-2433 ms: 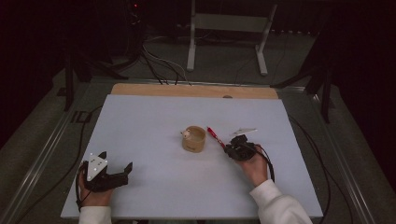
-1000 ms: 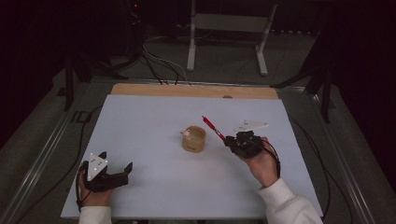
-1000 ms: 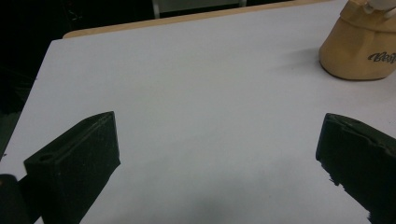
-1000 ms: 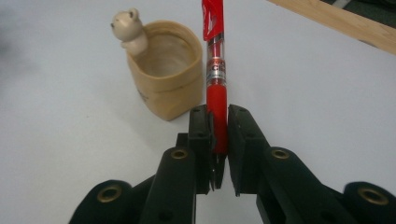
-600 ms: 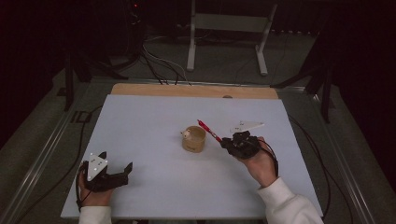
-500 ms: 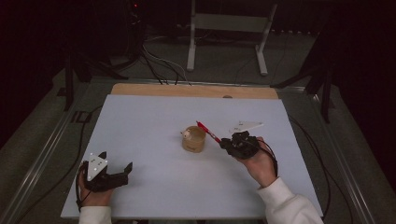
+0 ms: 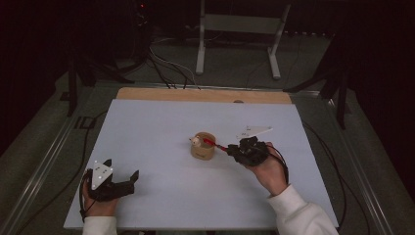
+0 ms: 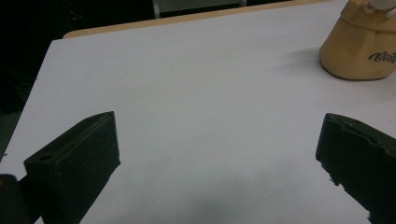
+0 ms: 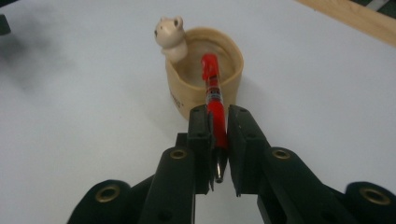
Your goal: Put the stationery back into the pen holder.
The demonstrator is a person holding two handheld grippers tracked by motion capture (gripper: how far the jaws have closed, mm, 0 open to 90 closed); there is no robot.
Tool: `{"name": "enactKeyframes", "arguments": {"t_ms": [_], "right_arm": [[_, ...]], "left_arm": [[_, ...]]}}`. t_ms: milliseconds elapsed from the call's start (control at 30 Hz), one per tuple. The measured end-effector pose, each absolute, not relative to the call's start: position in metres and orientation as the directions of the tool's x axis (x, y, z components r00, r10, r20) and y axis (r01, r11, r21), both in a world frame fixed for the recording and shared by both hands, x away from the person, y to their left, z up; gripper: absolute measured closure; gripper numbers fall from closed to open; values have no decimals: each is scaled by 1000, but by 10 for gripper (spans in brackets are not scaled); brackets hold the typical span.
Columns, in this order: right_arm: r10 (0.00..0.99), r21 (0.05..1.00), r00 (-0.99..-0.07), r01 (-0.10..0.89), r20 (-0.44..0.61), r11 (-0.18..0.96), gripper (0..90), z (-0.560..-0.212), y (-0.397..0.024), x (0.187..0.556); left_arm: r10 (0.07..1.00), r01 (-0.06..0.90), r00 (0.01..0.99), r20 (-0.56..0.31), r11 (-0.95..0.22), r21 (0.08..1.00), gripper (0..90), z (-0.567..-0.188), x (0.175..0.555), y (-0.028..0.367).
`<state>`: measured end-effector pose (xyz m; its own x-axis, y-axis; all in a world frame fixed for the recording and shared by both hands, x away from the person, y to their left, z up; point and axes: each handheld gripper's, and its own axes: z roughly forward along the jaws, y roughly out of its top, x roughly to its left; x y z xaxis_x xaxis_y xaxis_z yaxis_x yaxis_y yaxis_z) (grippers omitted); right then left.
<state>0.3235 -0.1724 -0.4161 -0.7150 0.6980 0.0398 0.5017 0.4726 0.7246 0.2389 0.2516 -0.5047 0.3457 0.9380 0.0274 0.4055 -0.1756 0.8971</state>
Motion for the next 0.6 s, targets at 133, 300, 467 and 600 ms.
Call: {"name": "enactKeyframes", "arguments": {"t_ms": [133, 300, 467, 600], "right_arm": [[699, 736, -714, 496, 45, 460, 810, -412, -167, 329], [696, 746, -716, 493, 56, 447, 810, -410, -157, 337], [696, 748, -716, 495, 62, 442, 811, -413, -146, 345], [698, 748, -713, 499, 68, 437, 811, -415, -141, 349]], "left_arm": [[938, 405, 346, 28, -176, 897, 2, -505, 239, 252], [939, 406, 344, 26, -174, 897, 1, -505, 239, 252], [939, 406, 344, 26, -174, 897, 1, -505, 239, 252], [939, 406, 342, 27, -174, 897, 1, -505, 239, 253]]}}
